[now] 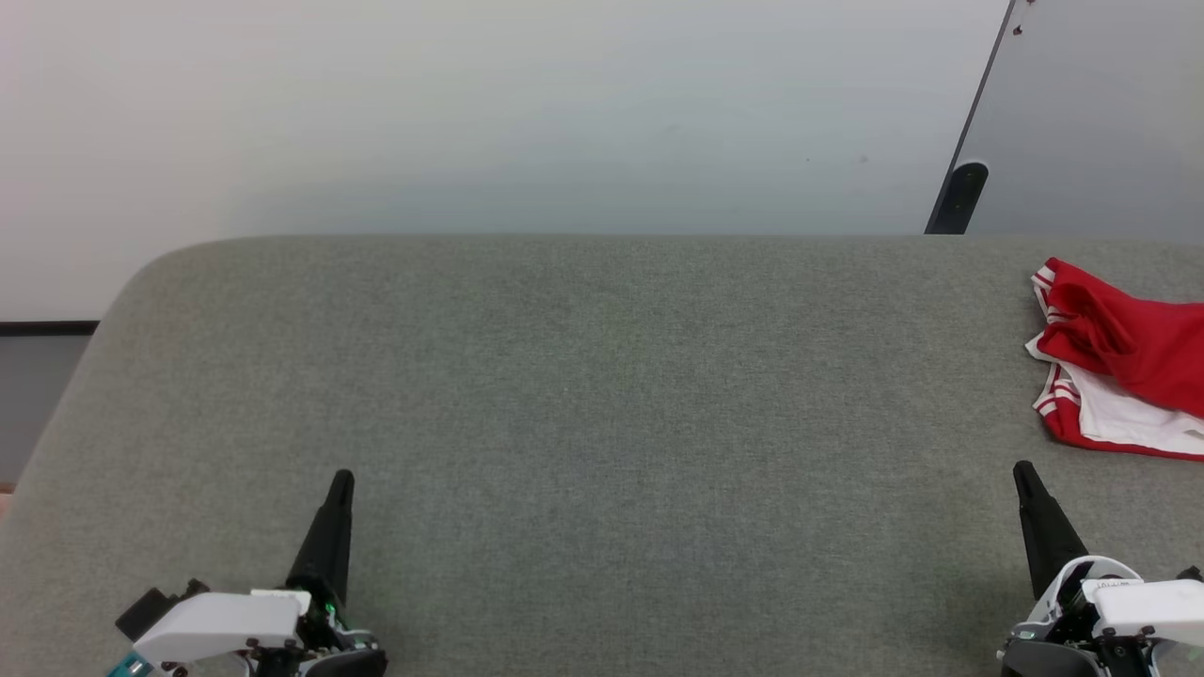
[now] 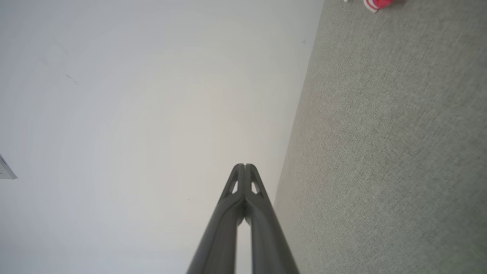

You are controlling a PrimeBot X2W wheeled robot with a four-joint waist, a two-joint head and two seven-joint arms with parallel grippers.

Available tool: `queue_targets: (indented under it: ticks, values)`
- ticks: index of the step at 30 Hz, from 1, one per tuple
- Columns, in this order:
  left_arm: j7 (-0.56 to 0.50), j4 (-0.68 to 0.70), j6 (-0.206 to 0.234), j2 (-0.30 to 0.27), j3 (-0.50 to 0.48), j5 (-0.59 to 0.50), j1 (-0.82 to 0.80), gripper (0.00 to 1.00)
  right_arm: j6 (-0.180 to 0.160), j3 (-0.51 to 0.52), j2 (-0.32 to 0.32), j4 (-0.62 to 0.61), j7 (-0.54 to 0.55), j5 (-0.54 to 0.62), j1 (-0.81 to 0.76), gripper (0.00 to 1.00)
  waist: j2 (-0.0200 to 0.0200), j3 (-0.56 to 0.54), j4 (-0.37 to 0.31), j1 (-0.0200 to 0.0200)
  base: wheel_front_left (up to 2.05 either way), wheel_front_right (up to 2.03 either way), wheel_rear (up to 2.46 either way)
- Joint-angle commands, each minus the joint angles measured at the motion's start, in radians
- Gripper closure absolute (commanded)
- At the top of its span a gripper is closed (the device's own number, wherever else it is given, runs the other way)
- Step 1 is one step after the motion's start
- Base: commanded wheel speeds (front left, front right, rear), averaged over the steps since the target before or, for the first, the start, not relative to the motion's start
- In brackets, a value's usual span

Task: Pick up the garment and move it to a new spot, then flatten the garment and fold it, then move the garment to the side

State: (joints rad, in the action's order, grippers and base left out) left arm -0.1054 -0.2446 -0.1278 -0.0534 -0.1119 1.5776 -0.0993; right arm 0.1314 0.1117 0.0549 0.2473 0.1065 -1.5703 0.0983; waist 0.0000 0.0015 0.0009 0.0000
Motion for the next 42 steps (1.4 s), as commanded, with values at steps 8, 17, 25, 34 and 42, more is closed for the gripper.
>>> queue_targets:
  ticks: [8,17,25,34,42]
  values:
    - [-0.012,-0.002,-0.005,0.005,-0.004,0.036,-0.015,1.0,-0.001,0.004,-0.007,-0.003,0.01,-0.044,0.012,1.0,0.0,0.002,-0.001,0.0,0.0,0.0,0.0]
    - [-0.012,-0.002,-0.005,0.004,-0.004,0.036,-0.015,1.0,-0.001,0.004,-0.007,-0.003,0.01,-0.044,0.012,1.0,0.0,0.002,-0.001,0.0,0.0,0.0,0.0]
    - [-0.012,-0.001,-0.005,0.004,-0.004,0.037,-0.015,1.0,-0.001,0.004,-0.007,-0.003,0.01,-0.044,0.012,1.0,0.0,0.002,-0.001,0.0,0.0,0.0,0.0]
    - [-0.012,-0.001,-0.005,0.004,-0.004,0.037,-0.015,1.0,-0.001,0.004,-0.007,-0.003,0.01,-0.044,0.012,1.0,0.0,0.002,-0.001,0.0,0.0,0.0,0.0]
    - [-0.012,-0.001,-0.005,0.004,-0.004,0.037,-0.015,1.0,-0.001,0.003,-0.007,-0.003,0.01,-0.044,0.012,1.0,0.0,0.002,-0.001,0.0,0.0,0.0,0.0]
